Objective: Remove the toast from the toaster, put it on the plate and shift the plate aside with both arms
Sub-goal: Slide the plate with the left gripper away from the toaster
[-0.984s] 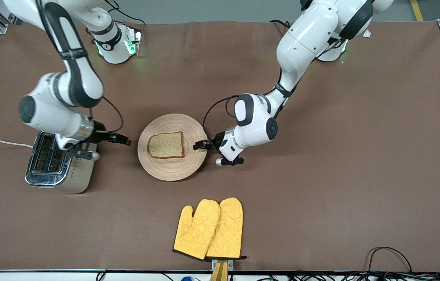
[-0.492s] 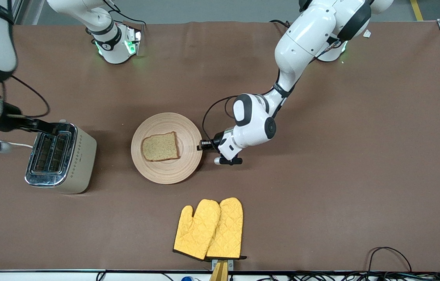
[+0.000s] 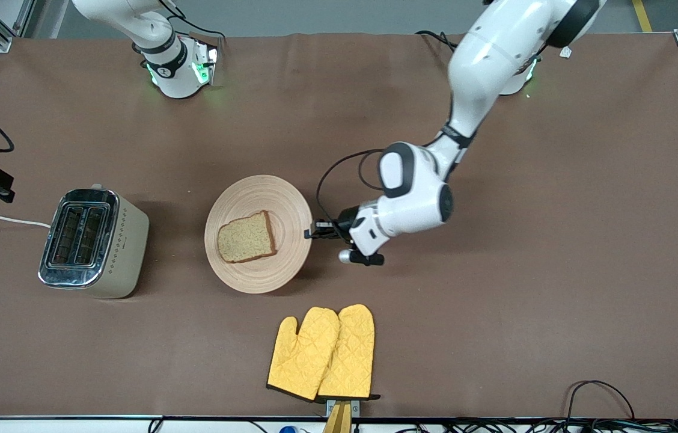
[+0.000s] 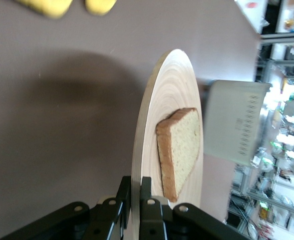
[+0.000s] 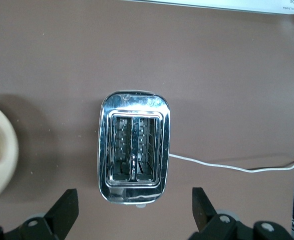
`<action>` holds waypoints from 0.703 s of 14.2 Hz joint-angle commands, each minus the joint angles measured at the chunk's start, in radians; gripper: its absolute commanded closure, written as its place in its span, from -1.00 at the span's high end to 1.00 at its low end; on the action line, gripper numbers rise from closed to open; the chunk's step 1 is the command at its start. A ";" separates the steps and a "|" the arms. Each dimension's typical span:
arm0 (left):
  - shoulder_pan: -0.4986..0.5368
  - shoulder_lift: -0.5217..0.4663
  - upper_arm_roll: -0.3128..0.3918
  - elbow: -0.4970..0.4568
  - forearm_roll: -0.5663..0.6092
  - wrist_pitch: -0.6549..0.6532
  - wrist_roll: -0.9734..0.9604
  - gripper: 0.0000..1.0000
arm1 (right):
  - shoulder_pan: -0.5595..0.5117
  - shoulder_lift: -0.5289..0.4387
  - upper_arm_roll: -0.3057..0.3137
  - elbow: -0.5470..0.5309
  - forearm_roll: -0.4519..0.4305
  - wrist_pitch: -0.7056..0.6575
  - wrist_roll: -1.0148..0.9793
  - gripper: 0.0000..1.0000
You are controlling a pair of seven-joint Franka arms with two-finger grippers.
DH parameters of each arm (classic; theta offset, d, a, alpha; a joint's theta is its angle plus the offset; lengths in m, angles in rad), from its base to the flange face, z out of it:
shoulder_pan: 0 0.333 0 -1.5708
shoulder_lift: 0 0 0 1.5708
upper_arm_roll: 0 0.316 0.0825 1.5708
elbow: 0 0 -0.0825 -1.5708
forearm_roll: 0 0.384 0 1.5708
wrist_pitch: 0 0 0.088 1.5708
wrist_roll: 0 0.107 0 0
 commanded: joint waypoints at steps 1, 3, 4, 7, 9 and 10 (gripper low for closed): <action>0.187 -0.104 -0.015 -0.041 0.082 -0.248 0.025 -0.99 | 0.013 -0.002 0.018 0.007 -0.017 -0.051 -0.015 1.00; 0.325 -0.107 -0.016 -0.026 0.097 -0.413 0.129 -0.99 | 0.047 -0.005 0.016 0.007 -0.019 -0.053 -0.013 1.00; 0.405 -0.097 -0.015 -0.021 0.103 -0.499 0.198 -0.99 | 0.045 -0.007 0.015 0.007 -0.017 -0.053 -0.015 1.00; 0.597 -0.018 -0.013 0.025 0.200 -0.696 0.379 -0.99 | 0.039 -0.005 0.012 0.007 -0.016 -0.052 -0.015 1.00; 0.704 0.035 -0.010 0.039 0.227 -0.768 0.482 -0.99 | 0.038 -0.005 0.015 0.006 -0.016 -0.053 -0.015 1.00; 0.752 0.067 -0.010 0.040 0.245 -0.784 0.563 -0.99 | 0.013 -0.005 0.022 0.006 -0.011 -0.052 -0.015 1.00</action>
